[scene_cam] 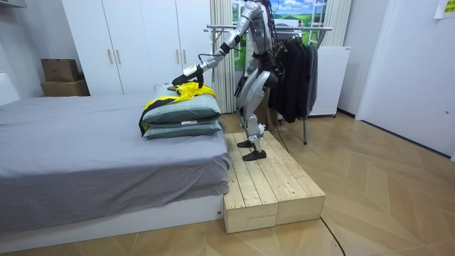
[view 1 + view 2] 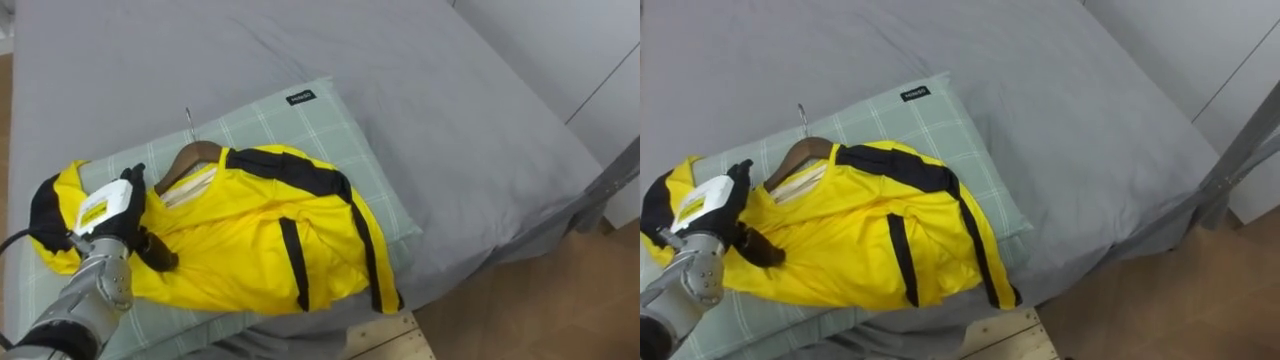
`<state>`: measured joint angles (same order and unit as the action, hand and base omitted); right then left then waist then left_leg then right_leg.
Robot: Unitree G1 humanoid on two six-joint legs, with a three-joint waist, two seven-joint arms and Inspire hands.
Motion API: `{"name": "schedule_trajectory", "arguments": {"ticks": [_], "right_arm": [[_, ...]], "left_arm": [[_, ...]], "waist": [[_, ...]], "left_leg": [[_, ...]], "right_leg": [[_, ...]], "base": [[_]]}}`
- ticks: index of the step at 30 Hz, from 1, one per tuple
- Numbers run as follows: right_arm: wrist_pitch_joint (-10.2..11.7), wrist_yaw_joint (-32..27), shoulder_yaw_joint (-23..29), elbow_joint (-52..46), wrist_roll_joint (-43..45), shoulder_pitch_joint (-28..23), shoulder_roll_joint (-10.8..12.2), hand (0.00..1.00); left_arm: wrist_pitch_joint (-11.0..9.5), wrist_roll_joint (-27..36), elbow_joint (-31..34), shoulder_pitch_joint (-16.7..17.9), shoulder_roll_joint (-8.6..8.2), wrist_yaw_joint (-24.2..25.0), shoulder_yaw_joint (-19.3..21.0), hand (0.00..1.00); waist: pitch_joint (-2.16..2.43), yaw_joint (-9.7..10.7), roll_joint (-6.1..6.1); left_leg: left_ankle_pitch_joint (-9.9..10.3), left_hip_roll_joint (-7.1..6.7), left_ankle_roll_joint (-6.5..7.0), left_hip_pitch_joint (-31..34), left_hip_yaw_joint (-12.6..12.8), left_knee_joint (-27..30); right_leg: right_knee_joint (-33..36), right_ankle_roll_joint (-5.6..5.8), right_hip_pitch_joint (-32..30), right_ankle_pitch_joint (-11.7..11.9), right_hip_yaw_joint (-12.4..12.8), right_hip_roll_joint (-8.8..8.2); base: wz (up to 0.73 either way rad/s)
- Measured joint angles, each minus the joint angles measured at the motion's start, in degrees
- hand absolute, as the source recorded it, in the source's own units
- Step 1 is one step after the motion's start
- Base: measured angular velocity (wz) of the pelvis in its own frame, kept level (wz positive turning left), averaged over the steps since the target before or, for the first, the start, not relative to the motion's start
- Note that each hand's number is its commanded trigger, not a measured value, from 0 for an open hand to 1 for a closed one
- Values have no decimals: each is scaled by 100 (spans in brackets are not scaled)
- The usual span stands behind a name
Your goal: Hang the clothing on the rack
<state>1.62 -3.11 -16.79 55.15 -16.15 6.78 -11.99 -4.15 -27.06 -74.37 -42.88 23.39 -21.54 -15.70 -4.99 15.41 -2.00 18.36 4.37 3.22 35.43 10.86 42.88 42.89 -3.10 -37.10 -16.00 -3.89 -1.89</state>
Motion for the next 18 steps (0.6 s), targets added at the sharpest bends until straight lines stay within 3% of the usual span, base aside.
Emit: {"name": "schedule_trajectory", "arguments": {"ticks": [14,18], "right_arm": [[-45,-48,-13,-18,-15,-14,64,0],[-44,-30,-79,-38,-158,1,58,0]], "left_arm": [[-7,288,-135,0,150,-53,1,0],[-6,758,-135,0,149,118,-7,0]], "waist": [[32,-20,120],[33,-18,121]], "left_leg": [[29,26,12,47,-15,64],[32,18,14,33,-15,60]], "right_leg": [[-5,0,-12,-2,-14,22],[-17,3,7,-1,-13,16]], "base": [[0],[0]]}}
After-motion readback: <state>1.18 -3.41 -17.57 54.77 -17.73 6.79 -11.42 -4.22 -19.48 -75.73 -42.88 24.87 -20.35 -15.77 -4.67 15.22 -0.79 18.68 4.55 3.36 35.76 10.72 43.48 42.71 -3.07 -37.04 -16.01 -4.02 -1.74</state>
